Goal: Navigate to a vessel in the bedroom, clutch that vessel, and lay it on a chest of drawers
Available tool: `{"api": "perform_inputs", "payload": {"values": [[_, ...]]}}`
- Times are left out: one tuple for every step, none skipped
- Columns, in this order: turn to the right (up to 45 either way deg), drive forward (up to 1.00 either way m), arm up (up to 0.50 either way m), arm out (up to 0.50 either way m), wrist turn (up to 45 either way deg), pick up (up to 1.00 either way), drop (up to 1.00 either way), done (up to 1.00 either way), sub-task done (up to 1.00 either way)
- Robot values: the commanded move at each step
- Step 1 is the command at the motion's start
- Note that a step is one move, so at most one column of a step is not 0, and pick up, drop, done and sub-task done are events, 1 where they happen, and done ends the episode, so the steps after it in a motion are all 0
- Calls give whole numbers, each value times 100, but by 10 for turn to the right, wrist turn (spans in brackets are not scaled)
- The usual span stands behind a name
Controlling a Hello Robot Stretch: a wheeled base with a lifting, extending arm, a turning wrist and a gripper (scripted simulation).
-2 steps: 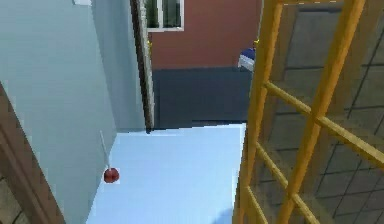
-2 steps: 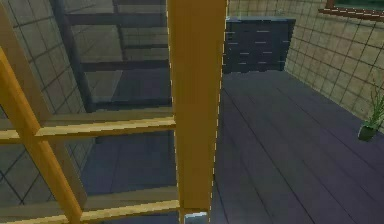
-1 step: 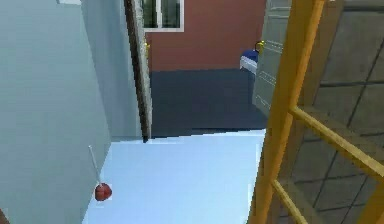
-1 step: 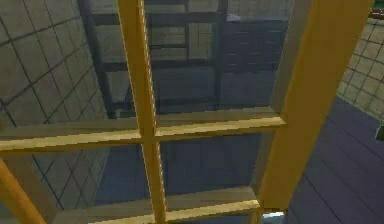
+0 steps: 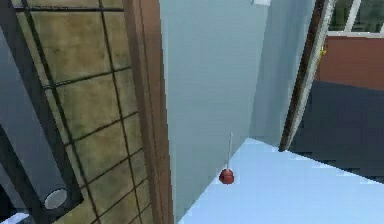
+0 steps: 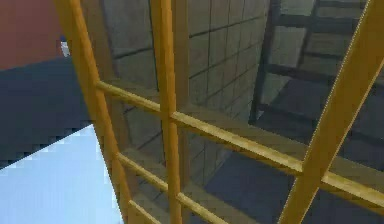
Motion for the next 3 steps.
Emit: {"api": "perform_inputs", "payload": {"values": [[-450,0,0,0,0,0,0,0,0],[-30,0,0,0,0,0,0,0,0],[0,5,0,0,0,0,0,0,0]]}}
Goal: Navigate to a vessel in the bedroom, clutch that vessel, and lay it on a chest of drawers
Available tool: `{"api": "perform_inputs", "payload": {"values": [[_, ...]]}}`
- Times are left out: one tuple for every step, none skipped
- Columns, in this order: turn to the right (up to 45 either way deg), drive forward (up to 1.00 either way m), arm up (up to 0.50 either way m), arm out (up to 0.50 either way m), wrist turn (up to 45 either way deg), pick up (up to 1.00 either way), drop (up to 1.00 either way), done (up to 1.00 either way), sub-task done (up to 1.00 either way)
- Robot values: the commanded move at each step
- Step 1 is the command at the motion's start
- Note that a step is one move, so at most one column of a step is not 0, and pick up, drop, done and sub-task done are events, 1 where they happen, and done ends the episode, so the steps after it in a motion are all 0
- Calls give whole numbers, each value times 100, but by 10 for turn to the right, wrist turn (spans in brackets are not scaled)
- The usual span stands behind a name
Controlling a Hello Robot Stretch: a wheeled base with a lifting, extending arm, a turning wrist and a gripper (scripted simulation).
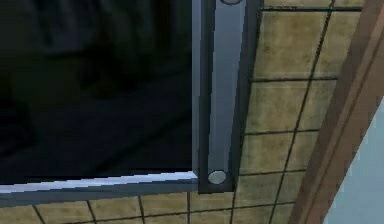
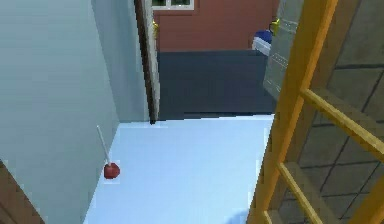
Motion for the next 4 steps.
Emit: {"api": "perform_inputs", "payload": {"values": [[450,0,0,0,0,0,0,0,0],[450,0,0,0,0,0,0,0,0],[60,0,0,0,0,0,0,0,0],[0,75,0,0,0,0,0,0,0]]}}
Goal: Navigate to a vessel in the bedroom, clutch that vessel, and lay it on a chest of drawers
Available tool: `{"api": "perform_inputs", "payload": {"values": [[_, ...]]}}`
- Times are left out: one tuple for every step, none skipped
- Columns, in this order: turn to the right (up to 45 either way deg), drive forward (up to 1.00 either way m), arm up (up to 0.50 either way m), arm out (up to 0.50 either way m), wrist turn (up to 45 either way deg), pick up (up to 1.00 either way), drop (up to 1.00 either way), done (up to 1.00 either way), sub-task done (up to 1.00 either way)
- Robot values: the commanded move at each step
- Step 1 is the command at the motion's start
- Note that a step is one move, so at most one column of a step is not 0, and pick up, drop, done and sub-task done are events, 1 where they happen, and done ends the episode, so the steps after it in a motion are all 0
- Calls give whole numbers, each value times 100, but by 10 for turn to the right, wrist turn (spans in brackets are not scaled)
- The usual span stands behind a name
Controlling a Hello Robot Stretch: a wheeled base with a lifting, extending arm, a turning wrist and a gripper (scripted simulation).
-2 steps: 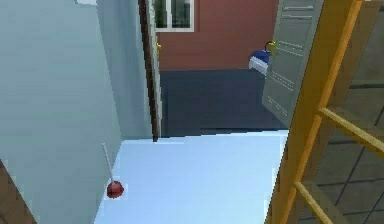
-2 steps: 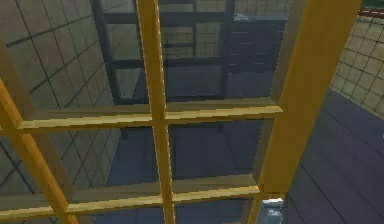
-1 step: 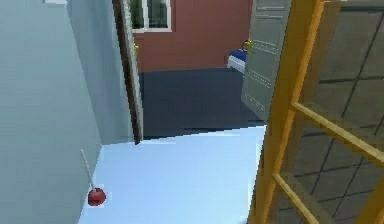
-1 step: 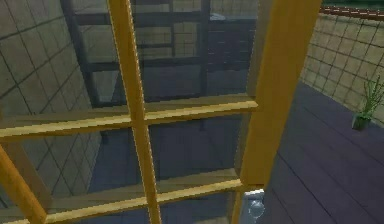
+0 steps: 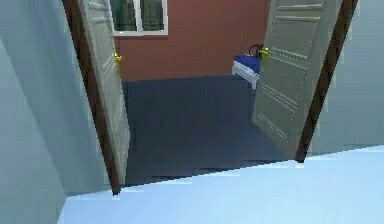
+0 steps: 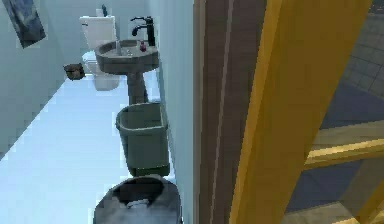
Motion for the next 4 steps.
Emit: {"api": "perform_inputs", "payload": {"values": [[30,0,0,0,0,0,0,0,0],[0,100,0,0,0,0,0,0,0],[0,100,0,0,0,0,0,0,0],[30,0,0,0,0,0,0,0,0]]}}
